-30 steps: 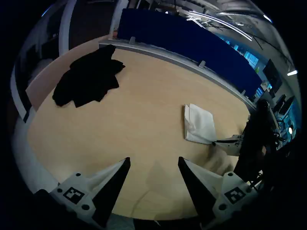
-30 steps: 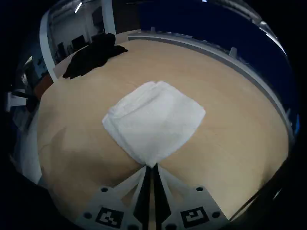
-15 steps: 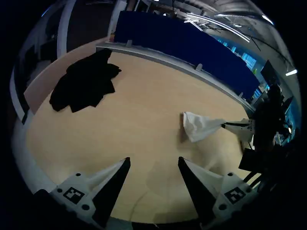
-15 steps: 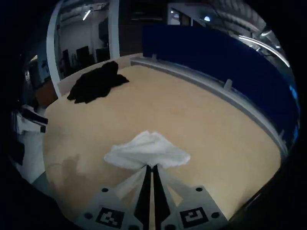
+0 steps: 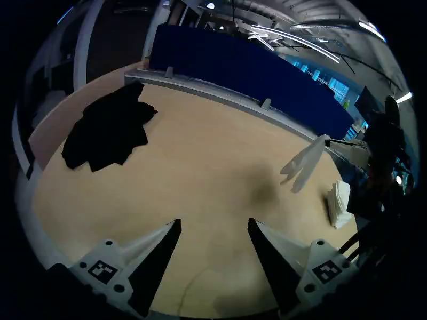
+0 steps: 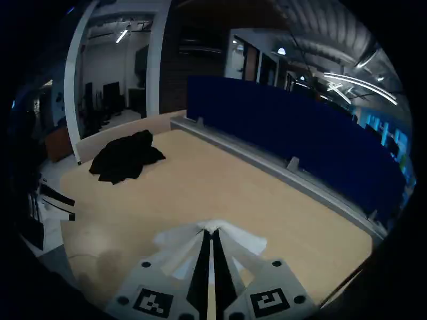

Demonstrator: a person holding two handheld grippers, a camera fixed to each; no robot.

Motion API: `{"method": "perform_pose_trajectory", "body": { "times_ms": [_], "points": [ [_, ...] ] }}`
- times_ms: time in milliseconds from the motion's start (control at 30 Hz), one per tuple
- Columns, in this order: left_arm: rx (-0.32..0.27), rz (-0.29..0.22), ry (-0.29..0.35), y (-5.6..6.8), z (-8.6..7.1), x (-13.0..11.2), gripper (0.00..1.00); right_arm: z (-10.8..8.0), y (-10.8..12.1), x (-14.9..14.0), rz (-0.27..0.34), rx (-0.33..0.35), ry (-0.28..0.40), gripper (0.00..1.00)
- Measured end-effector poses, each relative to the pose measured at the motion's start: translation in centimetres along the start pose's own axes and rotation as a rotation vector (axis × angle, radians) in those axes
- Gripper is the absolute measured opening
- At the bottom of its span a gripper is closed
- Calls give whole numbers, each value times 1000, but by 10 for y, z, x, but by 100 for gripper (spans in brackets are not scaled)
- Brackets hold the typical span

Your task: Fold towel

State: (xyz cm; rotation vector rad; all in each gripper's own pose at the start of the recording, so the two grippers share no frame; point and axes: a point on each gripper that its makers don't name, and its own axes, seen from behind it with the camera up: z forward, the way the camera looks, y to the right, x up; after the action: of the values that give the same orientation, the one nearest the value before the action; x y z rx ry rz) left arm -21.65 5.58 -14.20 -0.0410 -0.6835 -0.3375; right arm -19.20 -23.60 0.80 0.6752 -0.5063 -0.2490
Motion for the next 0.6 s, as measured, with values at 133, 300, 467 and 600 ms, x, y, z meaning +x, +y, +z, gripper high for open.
{"method": "perform_pose_trajectory", "body": {
  "times_ms": [133,300,467,600],
  "points": [
    [-11,5,6,4,1,4,92,-9,20,2,5,-34,5,4],
    [-19,16,5,7,3,7,92,-21,48,4,29,-69,10,3],
    [-23,22,-2,10,6,8,92,-37,80,3,50,-99,9,3],
    [-26,26,-7,12,9,9,92,-55,109,0,68,-123,3,3]
  ]
}}
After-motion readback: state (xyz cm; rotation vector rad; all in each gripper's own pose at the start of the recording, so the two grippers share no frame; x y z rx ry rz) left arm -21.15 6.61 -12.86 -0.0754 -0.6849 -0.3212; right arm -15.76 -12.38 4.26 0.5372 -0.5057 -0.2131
